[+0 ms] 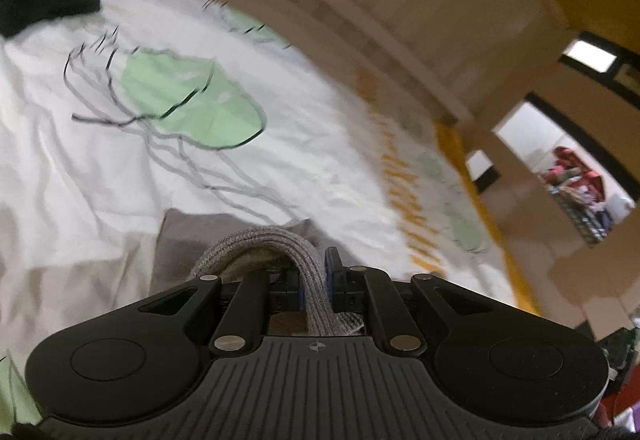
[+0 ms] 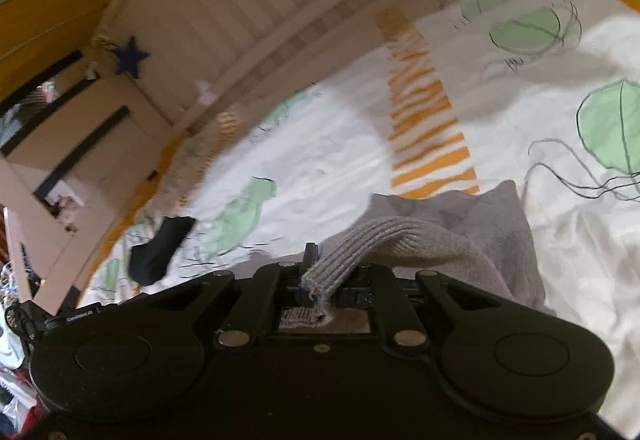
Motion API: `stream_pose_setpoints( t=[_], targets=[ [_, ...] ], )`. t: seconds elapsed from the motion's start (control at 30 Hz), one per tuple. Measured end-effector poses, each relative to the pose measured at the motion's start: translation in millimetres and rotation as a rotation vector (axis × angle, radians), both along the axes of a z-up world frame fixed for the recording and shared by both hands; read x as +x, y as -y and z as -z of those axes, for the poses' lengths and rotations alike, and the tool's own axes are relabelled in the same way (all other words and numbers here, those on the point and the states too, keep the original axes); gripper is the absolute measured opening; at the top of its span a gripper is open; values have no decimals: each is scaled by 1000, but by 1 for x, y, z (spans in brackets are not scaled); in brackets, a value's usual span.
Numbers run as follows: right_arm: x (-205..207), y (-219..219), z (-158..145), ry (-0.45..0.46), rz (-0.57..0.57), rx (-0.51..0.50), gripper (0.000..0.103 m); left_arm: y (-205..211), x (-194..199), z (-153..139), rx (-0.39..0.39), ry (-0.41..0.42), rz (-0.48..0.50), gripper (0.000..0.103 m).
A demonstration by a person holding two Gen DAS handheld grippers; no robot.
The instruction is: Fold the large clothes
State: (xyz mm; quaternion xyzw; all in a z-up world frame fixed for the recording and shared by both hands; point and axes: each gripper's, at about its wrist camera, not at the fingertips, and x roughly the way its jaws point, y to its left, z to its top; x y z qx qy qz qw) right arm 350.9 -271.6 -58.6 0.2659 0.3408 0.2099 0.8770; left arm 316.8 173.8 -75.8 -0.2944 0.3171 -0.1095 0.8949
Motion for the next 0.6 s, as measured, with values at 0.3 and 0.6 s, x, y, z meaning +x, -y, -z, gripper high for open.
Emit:
stream_pose_setpoints(
  t=[0.3,0.6],
  targets=[
    [18,10,27,35,65,1,77,-16,5,17,-68,29,-69,72],
    [-17,-43,-7,212,-101,-265,77,47,-30,-21,224,138,129,79]
  ],
)
